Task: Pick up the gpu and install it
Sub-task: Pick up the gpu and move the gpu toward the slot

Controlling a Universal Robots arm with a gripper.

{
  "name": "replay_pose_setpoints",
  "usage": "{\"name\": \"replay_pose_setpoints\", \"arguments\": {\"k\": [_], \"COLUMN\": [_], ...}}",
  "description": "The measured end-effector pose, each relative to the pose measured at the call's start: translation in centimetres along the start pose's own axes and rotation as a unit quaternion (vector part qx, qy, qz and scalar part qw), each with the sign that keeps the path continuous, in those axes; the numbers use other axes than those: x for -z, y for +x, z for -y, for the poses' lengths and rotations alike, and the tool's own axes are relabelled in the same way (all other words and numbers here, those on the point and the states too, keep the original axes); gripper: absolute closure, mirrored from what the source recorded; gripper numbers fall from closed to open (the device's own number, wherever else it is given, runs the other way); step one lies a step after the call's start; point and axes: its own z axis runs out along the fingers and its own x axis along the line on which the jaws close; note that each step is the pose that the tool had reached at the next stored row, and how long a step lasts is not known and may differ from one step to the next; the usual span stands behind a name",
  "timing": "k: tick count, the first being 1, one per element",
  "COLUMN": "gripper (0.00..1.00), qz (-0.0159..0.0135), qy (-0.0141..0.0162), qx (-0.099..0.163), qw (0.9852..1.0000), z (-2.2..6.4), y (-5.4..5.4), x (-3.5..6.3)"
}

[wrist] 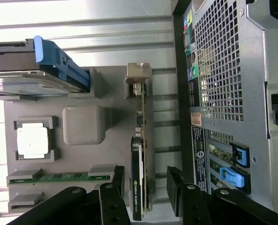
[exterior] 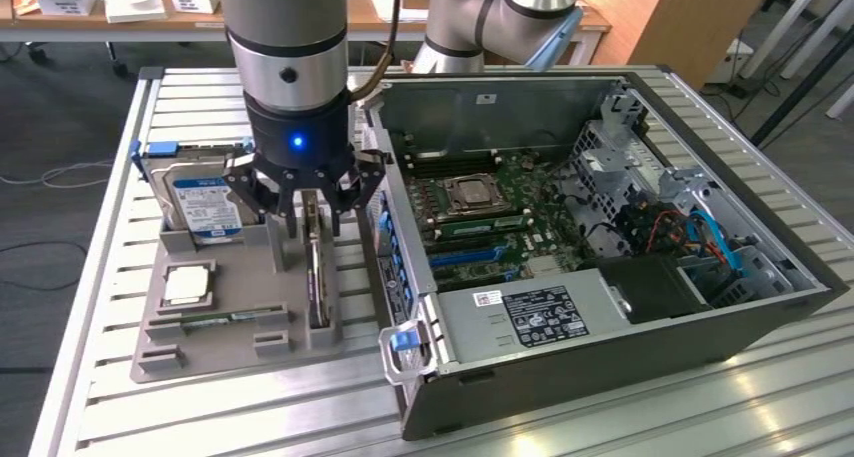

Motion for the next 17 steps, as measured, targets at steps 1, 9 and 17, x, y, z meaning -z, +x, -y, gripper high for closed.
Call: {"name": "replay_pose_setpoints", "arguments": {"k": [1,9,17], "gripper": [0.51,0.51,0.51], "qz": [0.0001,0.0000,0.0002], "qy": [-0.0001,-0.0001,-0.0002], "qx": [0.000,0.000,0.000], "qw": [1.0000,1.0000,1.0000], "z": [0.00,0.20,0.62], "y": [0.0,0.3,0.3], "x": [-0.02,-0.19,-1.20]}}
